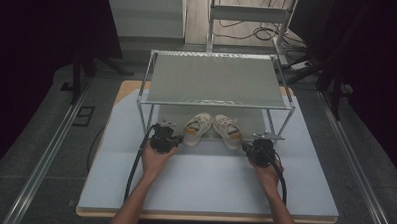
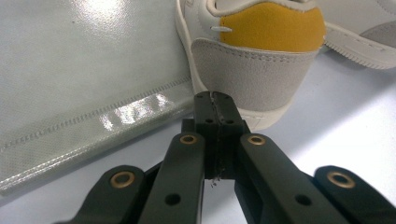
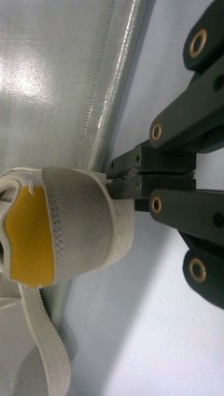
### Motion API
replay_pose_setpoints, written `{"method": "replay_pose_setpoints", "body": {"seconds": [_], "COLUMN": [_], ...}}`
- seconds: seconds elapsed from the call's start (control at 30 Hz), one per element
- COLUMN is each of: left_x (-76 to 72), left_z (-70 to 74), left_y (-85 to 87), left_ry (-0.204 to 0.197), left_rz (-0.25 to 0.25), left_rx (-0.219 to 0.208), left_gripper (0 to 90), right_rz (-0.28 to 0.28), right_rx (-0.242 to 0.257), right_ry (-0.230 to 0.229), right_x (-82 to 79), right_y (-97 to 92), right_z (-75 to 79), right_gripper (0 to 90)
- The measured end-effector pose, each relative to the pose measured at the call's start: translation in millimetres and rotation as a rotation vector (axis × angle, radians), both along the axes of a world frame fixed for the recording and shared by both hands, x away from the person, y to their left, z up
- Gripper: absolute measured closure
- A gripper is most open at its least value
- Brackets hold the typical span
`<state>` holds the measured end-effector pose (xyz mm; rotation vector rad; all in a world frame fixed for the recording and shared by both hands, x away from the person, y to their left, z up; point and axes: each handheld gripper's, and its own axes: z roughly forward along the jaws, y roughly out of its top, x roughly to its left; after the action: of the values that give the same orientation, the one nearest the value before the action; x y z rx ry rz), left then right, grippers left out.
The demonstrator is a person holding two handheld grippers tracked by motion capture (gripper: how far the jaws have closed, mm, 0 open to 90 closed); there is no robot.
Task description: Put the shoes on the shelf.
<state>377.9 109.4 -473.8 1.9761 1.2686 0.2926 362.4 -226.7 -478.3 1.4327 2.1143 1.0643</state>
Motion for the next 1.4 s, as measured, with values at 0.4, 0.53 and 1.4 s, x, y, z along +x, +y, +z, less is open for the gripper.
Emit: {"method": "replay_pose_setpoints", "body": {"seconds": [0.4,0.53,1.4], "left_x": [-3.8,-4.0,12.6], "left_z": [1.3,1.3,3.5], "left_y": [-18.2,-26.4,-44.5], "left_ry": [0.004,0.008,0.013], "left_rz": [-0.044,-0.057,-0.091], "left_rx": [-0.021,-0.032,-0.015], "left_gripper": [89.5,89.4,88.8], "right_rz": [0.055,0.066,0.094], "right_rx": [0.036,0.04,0.066], "right_ry": [-0.005,-0.016,-0.018], "right_x": [-2.2,-0.9,1.7], "right_y": [14.1,21.9,39.0], "right_z": [-0.9,0.1,-2.6], "right_gripper": [89.7,89.7,89.8]}}
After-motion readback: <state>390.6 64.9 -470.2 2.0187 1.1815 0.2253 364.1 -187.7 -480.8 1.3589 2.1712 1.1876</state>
